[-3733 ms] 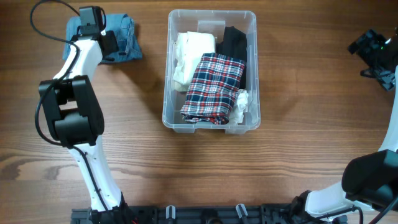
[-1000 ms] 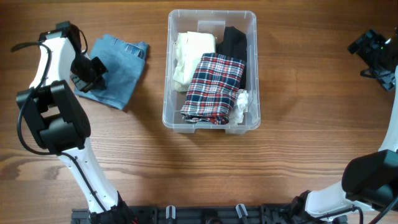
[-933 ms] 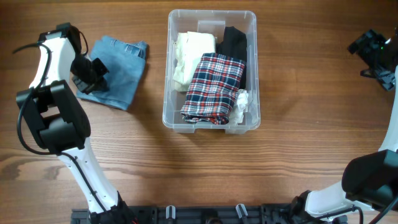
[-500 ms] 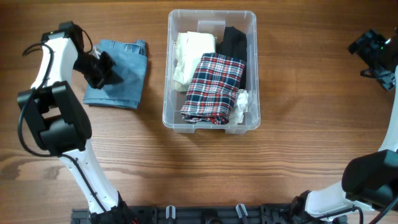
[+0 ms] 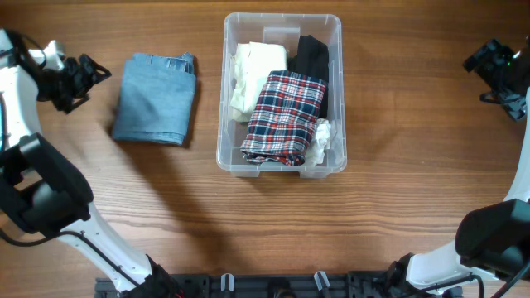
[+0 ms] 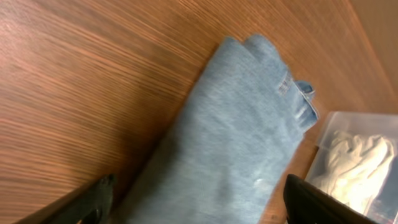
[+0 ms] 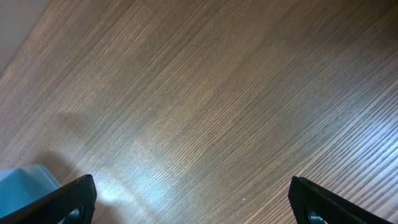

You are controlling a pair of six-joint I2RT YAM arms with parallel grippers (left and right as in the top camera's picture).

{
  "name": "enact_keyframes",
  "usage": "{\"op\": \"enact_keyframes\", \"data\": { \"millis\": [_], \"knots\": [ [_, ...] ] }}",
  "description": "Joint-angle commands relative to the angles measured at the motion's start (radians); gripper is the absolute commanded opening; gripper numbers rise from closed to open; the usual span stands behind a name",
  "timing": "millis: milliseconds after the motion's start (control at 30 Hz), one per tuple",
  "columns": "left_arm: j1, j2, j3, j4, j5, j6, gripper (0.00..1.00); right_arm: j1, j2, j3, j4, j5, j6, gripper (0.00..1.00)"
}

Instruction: Pack container

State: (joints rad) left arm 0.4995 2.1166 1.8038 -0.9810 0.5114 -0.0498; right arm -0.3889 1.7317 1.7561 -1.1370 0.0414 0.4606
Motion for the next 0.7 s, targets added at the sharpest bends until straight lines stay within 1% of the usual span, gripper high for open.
{"op": "enact_keyframes", "data": {
  "millis": [0, 133, 233, 300, 533, 667],
  "knots": [
    [0.016, 0.024, -0.004, 0.017, 0.053, 0.172, 0.91, 0.002, 0.007, -0.004, 0.003, -0.009, 0.013, 1.0],
    [0.009, 0.065, -0.004, 0.032, 0.074, 0.256, 0.91, 0.002, 0.007, -0.004, 0.003, -0.01, 0.013, 1.0],
    [0.009, 0.106, -0.004, 0.047, 0.082, 0.26, 0.91, 0.002, 0.007, -0.004, 0.003, -0.009, 0.013, 1.0],
    [0.01, 0.14, -0.004, 0.046, 0.115, 0.282, 0.91, 0.002, 0.007, -0.004, 0.004, -0.009, 0.013, 1.0],
    [0.008, 0.219, -0.004, 0.049, 0.184, 0.282, 0.88, 0.002, 0.007, -0.004, 0.003, -0.01, 0.013, 1.0],
    [0.008, 0.247, -0.004, 0.041, 0.196, 0.282, 0.88, 0.002, 0.007, -0.004, 0.004, -0.009, 0.013, 1.0]
  ]
}}
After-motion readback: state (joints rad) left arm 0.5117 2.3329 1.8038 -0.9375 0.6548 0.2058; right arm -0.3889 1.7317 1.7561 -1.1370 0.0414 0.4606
